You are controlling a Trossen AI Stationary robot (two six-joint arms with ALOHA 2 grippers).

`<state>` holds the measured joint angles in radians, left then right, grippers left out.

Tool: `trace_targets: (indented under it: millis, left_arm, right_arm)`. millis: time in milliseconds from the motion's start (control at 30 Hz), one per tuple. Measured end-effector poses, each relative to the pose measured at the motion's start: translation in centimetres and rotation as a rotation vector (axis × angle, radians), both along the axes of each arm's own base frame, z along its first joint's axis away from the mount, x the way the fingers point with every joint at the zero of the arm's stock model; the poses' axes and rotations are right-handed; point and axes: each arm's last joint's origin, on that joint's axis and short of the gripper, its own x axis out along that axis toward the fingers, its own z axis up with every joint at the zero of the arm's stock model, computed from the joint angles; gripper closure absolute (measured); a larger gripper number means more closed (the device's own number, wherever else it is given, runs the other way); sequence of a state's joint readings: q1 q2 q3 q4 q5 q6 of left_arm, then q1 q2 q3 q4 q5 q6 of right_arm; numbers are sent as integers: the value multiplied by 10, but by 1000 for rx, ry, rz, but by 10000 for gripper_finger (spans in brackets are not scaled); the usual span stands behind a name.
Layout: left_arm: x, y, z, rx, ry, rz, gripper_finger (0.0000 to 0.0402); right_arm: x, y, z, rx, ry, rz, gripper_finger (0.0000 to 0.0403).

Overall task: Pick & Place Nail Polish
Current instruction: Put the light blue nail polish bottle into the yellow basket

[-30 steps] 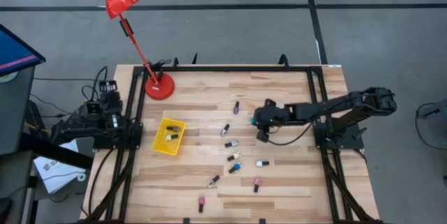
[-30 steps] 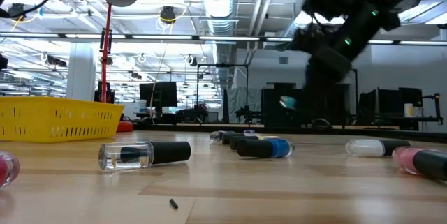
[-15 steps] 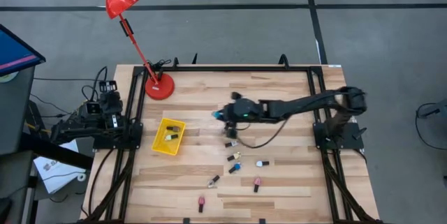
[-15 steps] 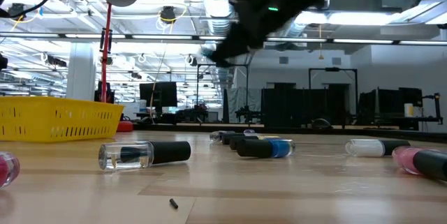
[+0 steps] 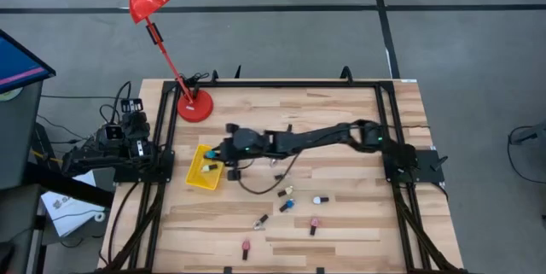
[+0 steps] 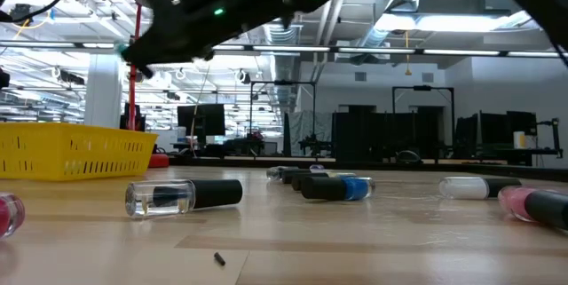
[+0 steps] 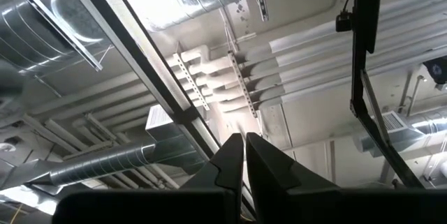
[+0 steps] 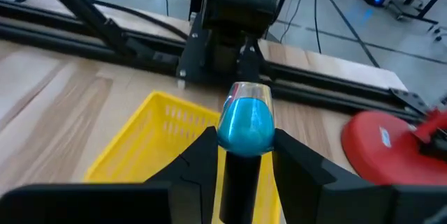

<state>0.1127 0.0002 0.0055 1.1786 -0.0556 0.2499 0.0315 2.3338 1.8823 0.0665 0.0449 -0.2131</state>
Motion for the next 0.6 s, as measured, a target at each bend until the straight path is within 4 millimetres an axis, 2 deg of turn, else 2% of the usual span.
trace_targets:
  millis: [133,267,467,600]
  left_arm:
    - [0,0,0,0,0,0,387]
    - [0,0,0,0,0,0,387]
    - [0,0,0,0,0,0,387]
    - [0,0,0,0,0,0,387]
  right_arm:
    - [24,1,-15,2,-23,1,300]
    - [39,2,-34,7,-22,-1,300]
    - [44,1,-46,29,-6,-11,296]
    - [43,1,-48,26,15,-17,271]
